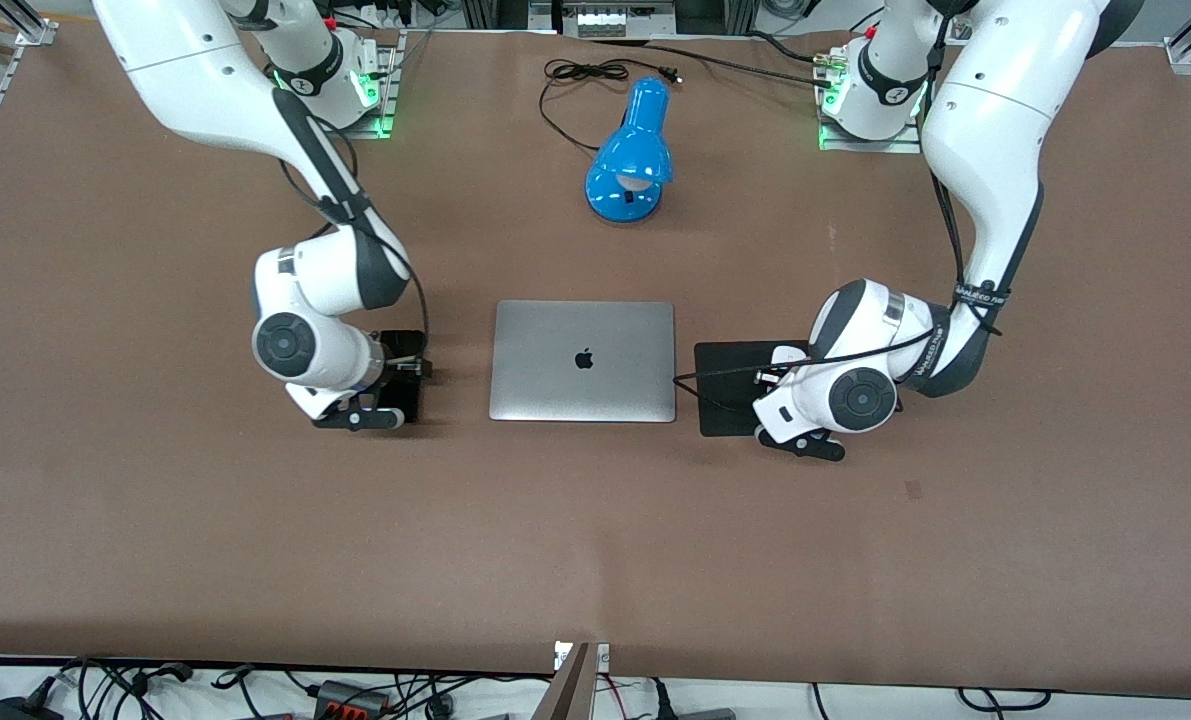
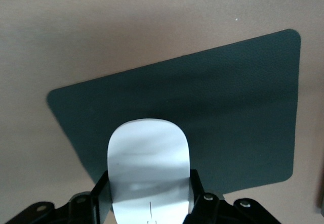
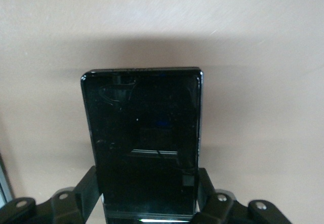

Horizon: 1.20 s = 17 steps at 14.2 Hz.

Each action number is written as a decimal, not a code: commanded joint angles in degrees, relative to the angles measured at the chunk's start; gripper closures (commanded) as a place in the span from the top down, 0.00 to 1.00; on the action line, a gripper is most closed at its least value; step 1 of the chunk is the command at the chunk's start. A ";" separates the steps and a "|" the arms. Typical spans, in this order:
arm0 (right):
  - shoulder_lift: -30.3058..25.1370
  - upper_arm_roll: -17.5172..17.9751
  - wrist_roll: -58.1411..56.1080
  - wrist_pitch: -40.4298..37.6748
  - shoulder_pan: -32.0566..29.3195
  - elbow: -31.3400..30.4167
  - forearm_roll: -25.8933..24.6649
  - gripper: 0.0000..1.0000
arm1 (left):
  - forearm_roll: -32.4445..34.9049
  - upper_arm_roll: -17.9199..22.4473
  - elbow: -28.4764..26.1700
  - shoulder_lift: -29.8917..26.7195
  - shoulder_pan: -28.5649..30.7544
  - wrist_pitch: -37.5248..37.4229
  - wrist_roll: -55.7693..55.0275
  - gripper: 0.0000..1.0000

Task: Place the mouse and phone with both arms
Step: 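Set the white mouse on the mouse pad with the left gripper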

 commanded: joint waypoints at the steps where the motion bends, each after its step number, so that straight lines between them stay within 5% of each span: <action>1: 1.24 -0.43 5.24 0.20 2.42 1.20 0.33 0.32 | -0.62 -0.13 -0.27 0.98 -0.52 0.99 -0.34 0.40; 5: 1.42 -0.43 5.35 0.99 3.22 1.03 -0.63 0.32 | -1.32 -0.13 -0.36 2.13 -0.53 2.83 -0.34 0.47; 6: 1.33 -0.43 5.17 0.99 3.22 1.03 -0.64 0.32 | -1.32 -0.13 -0.27 1.78 -0.44 2.57 -0.34 0.63; 7: 1.42 -0.43 5.17 0.99 3.31 1.03 -0.72 0.32 | -1.32 -0.13 -0.10 1.52 -0.09 2.05 -0.34 1.00; 13: 1.51 -0.43 2.88 1.25 4.19 0.94 -1.60 0.32 | -1.06 -0.13 3.59 -5.51 7.36 -7.60 2.98 1.00; 14: 1.68 -0.43 2.97 1.52 4.19 1.02 -1.52 0.45 | -1.15 -0.13 4.72 -6.65 9.91 -8.76 7.44 1.00; 15: 1.68 -0.43 3.32 1.61 4.28 1.03 -1.51 0.93 | -1.15 -0.05 5.17 -7.70 11.85 -10.16 11.14 1.00; 17: 1.25 -0.43 3.67 1.43 4.19 1.29 -1.43 1.00 | -1.06 -0.04 5.26 -11.30 15.55 -13.50 12.23 1.00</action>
